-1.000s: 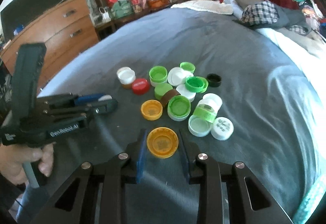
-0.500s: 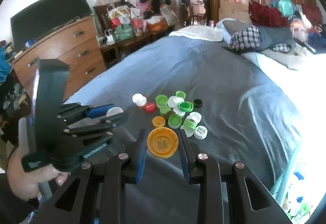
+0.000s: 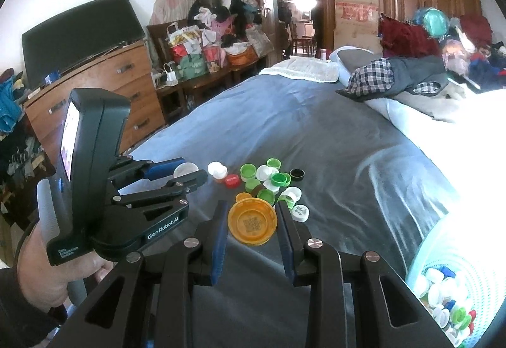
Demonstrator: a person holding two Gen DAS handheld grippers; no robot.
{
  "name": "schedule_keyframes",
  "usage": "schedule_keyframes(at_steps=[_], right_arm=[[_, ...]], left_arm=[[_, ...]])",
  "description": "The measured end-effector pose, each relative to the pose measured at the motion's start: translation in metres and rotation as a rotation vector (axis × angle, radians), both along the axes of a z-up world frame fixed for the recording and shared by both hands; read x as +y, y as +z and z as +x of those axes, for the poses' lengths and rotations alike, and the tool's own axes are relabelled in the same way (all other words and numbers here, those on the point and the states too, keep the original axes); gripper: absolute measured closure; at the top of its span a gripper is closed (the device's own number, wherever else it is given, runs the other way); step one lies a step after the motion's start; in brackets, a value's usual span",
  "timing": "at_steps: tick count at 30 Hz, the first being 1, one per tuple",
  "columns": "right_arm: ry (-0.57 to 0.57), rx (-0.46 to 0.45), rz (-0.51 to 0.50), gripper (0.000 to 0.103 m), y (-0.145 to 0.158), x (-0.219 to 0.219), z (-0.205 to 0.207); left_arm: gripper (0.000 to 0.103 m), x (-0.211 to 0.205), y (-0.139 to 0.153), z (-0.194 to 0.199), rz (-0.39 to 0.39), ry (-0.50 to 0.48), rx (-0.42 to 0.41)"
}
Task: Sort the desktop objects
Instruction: 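Carry both caps over the teal basket and open both grippers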
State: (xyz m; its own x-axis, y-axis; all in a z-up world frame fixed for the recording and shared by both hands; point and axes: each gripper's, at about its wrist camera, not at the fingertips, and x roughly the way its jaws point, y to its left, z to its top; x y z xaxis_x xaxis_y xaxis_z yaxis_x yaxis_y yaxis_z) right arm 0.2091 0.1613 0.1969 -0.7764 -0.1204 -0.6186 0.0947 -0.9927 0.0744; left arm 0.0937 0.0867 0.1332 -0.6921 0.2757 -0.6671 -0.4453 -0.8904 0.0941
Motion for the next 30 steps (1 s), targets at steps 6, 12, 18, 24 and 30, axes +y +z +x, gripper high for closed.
schedule_keyframes(at_steps=[6, 12, 18, 24, 30], right_arm=[[-0.006, 0.014, -0.003, 0.071, 0.005, 0.004, 0.007], [-0.028, 0.024, -0.005, 0.071, 0.008, 0.016, 0.017], [-0.106, 0.014, -0.006, 0.071, 0.01, 0.052, 0.035], [-0.248, -0.008, -0.009, 0.071, 0.011, 0.113, 0.066], [-0.4, -0.008, -0.016, 0.071, 0.016, 0.177, 0.111]], left_arm=[[0.078, 0.005, 0.004, 0.003, -0.013, -0.009, 0.011], [0.078, 0.023, 0.004, 0.01, -0.03, -0.049, 0.005], [0.078, 0.072, 0.001, 0.025, -0.05, -0.166, -0.029], [0.078, 0.147, 0.004, 0.052, -0.07, -0.329, -0.065], [0.078, 0.216, 0.009, 0.081, -0.067, -0.469, -0.113]])
